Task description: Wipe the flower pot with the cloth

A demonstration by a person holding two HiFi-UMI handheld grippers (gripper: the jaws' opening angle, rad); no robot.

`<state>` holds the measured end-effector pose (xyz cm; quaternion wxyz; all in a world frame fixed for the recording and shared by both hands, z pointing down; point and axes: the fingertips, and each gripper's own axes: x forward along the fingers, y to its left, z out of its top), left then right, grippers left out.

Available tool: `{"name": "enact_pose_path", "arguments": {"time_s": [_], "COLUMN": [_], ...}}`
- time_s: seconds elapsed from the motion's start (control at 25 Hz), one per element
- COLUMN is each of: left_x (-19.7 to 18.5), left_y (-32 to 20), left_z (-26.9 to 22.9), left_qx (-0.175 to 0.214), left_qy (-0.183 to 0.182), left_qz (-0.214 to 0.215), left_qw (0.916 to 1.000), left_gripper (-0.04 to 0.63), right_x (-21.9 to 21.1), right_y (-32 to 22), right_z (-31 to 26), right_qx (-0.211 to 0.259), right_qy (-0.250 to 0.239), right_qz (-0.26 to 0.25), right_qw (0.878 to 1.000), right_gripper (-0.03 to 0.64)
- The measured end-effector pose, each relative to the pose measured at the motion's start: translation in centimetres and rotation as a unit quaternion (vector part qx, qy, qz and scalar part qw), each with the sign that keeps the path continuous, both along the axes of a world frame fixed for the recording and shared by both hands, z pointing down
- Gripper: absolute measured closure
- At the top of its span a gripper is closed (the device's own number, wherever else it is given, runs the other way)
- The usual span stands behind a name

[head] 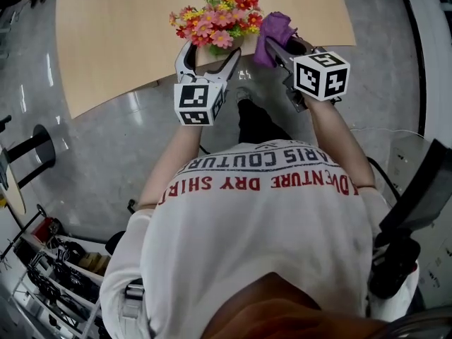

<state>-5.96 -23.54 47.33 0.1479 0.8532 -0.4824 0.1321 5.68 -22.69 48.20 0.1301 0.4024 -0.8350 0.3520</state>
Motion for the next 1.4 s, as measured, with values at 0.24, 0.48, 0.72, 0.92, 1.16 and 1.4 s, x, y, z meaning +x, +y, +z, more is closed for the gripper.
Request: {"name": "enact_pose_path", "arguments": {"time_s": [0.24, 0.48, 0.72, 0.92, 1.16, 1.4], "left_x": [0.1, 0.7, 0.5, 0.2, -0.3, 0.5], "left_y": [-0.5, -1.5, -2.0, -2.0, -1.5, -0.3], "left_z": [-0.3, 0.0, 0.5, 0.8, 0.5, 0.7], "left_qx": [0.028, 0.009, 0.01, 0.011, 0.019, 0.03], "left_qy": [-0.038, -0.051, -0.057, -0.055, -0.046, -0.045], "left_qz": [-0.097, -0.141, -0.141, -0.123, -0.057, 0.065], "left_qw": [0.9942, 0.9887, 0.9884, 0.9908, 0.9971, 0.9964], "left_gripper": [0.169, 0.169, 0.17, 0.17, 0.172, 0.172], "right_x": [1.2, 2.1, 2.2, 1.3, -0.2, -0.4], "right_y": [2.5, 3.9, 3.7, 3.3, 2.3, 1.3], "right_z": [-0.9, -1.0, -0.7, -0.4, -1.1, -1.5], "right_qx": [0.004, 0.003, 0.003, 0.002, 0.006, 0.015], "right_qy": [-0.01, -0.007, -0.007, -0.008, -0.02, -0.038], "right_qz": [0.013, 0.02, 0.022, 0.014, 0.008, -0.006], "right_qw": [1.0, 1.0, 1.0, 1.0, 1.0, 0.999], "right_gripper": [0.574, 0.574, 0.574, 0.574, 0.574, 0.574]}}
